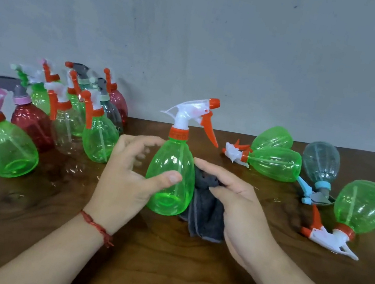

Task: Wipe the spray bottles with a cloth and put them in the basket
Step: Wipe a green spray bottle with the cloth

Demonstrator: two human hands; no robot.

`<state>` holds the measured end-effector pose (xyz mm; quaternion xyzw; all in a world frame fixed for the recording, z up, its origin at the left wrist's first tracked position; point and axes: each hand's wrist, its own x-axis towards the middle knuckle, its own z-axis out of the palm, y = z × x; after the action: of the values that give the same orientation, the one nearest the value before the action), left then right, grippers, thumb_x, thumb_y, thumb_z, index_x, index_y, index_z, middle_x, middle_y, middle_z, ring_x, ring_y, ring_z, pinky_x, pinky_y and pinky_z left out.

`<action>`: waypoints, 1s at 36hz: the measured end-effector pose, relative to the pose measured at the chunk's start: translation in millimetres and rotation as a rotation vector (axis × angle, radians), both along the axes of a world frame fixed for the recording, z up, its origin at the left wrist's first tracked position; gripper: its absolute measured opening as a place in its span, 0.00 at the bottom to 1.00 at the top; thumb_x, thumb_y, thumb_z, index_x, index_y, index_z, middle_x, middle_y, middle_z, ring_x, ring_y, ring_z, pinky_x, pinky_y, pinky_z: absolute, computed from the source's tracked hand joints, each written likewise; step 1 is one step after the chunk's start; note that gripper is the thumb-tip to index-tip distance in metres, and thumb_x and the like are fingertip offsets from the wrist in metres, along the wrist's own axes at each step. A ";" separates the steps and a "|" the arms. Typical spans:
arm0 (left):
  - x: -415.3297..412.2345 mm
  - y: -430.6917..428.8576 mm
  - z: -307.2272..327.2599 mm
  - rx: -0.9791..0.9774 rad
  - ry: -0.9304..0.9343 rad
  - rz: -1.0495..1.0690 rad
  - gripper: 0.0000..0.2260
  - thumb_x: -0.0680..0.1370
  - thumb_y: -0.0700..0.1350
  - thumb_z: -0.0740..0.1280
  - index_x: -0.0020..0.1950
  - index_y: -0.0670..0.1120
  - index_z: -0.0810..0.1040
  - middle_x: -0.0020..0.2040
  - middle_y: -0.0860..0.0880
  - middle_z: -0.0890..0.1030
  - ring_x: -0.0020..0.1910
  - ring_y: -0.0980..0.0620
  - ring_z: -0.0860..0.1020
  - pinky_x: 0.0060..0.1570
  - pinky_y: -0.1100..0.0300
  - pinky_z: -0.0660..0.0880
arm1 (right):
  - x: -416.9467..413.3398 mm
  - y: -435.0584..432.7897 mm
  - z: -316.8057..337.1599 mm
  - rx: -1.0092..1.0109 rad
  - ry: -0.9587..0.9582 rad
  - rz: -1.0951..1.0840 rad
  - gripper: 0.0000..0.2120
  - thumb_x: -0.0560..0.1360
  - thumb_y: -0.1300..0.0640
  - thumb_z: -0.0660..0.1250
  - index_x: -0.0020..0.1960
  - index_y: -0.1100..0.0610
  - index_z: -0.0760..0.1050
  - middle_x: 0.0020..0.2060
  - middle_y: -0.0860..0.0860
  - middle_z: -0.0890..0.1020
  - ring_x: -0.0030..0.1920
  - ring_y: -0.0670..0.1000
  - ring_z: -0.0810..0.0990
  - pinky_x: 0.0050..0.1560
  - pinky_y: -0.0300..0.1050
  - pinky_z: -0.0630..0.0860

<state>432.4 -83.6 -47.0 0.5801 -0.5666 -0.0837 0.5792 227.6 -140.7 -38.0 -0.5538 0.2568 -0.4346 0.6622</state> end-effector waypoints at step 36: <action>142.7 113.1 10.4 0.538 -0.138 0.608 0.38 0.83 0.51 0.70 0.88 0.51 0.51 0.80 0.42 0.64 0.75 0.39 0.72 0.71 0.44 0.74 | 67.7 79.7 42.9 -0.039 0.424 -0.056 0.20 0.86 0.64 0.58 0.52 0.46 0.85 0.52 0.42 0.87 0.52 0.43 0.86 0.56 0.48 0.81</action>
<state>575.1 29.5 -36.6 0.8560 -0.3648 -0.0149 0.3661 295.3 -60.9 4.9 -0.6381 0.3972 -0.3317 0.5702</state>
